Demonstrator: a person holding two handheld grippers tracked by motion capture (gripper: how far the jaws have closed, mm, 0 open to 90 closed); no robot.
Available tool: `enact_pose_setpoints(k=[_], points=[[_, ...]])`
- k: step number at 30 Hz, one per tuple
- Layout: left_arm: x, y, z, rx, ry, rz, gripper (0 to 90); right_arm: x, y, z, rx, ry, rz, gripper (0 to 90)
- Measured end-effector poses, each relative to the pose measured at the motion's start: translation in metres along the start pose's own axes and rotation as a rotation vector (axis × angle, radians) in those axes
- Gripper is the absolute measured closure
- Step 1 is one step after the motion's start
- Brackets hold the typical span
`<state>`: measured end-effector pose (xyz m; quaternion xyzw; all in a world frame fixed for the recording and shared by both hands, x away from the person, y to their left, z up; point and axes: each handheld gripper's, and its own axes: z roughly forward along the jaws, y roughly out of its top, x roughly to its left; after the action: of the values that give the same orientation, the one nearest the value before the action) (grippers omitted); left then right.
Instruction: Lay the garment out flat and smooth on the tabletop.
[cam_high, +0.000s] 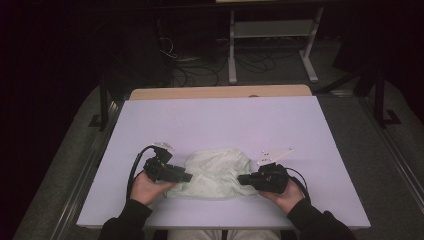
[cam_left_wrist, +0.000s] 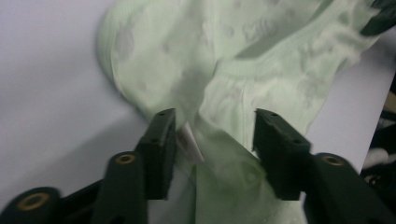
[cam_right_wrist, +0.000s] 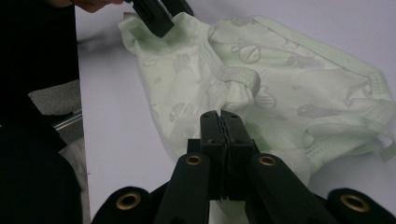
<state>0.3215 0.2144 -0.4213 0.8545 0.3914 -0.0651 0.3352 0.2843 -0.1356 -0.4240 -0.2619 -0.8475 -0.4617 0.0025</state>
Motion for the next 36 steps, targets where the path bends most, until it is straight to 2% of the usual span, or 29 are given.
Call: enact_pose_setpoints(k=[2, 3, 4, 5, 6, 7, 8, 9, 12, 14, 15, 17, 24, 26, 28, 31, 33, 36], points=[[0.0, -0.003, 0.0, 0.02, -0.001, 0.019, 68.4, -0.001, 0.0, -0.001, -0.003, -0.002, 0.006, 87.1], [-0.001, -0.004, -0.001, 0.019, 0.005, 0.024, 81.9, -0.002, 0.0, -0.002, -0.005, -0.005, 0.012, 87.2], [-0.001, -0.005, -0.002, 0.017, 0.006, 0.034, 81.9, -0.002, 0.0, -0.002, -0.005, -0.005, 0.012, 87.2], [-0.002, -0.006, -0.005, 0.004, 0.009, 0.046, 86.9, -0.002, 0.0, -0.002, -0.006, -0.006, 0.016, 87.1], [-0.001, -0.005, -0.008, -0.005, 0.006, 0.058, 87.6, -0.003, 0.001, -0.004, -0.01, -0.007, 0.018, 87.2], [-0.002, -0.004, -0.016, -0.048, -0.001, 0.067, 88.2, -0.005, 0.003, -0.007, -0.021, -0.012, 0.023, 87.2], [-0.002, -0.004, -0.016, -0.048, -0.001, 0.067, 88.3, -0.005, 0.003, -0.007, -0.021, -0.012, 0.023, 87.2], [-0.002, -0.002, -0.02, -0.075, -0.008, 0.07, 88.3, -0.006, 0.005, -0.009, -0.027, -0.014, 0.024, 87.2], [-0.004, 0.006, -0.033, -0.133, -0.027, 0.081, 88.5, -0.015, 0.017, -0.022, -0.067, -0.023, 0.038, 87.4], [-0.006, 0.016, -0.043, -0.163, -0.028, 0.1, 88.5, -0.026, 0.033, -0.037, -0.112, -0.023, 0.052, 87.4], [-0.007, 0.02, -0.047, -0.178, -0.03, 0.108, 88.5, -0.026, 0.033, -0.037, -0.112, -0.023, 0.052, 87.4], [-0.011, 0.033, -0.06, -0.22, -0.029, 0.122, 88.5, -0.03, 0.046, -0.045, -0.133, -0.028, 0.053, 87.4], [-0.025, 0.07, -0.097, -0.33, -0.016, 0.163, 88.5, -0.034, 0.094, -0.079, -0.182, -0.064, 0.01, 87.4], [-0.031, 0.078, -0.106, -0.354, -0.02, 0.178, 88.5, -0.033, 0.108, -0.093, -0.215, -0.069, -0.004, 87.4], [-0.039, 0.084, -0.115, -0.365, -0.011, 0.199, 88.5, -0.032, 0.111, -0.097, -0.224, -0.07, -0.007, 87.4], [-0.048, 0.087, -0.126, -0.388, -0.02, 0.213, 88.4, -0.028, 0.118, -0.109, -0.251, -0.066, -0.016, 87.4], [-0.057, 0.086, -0.134, -0.401, -0.033, 0.222, 88.3, -0.023, 0.121, -0.119, -0.269, -0.044, -0.017, 87.4], [-0.061, 0.079, -0.132, -0.397, -0.043, 0.232, 88.1, -0.019, 0.119, -0.122, -0.274, -0.033, -0.025, 87.4]])
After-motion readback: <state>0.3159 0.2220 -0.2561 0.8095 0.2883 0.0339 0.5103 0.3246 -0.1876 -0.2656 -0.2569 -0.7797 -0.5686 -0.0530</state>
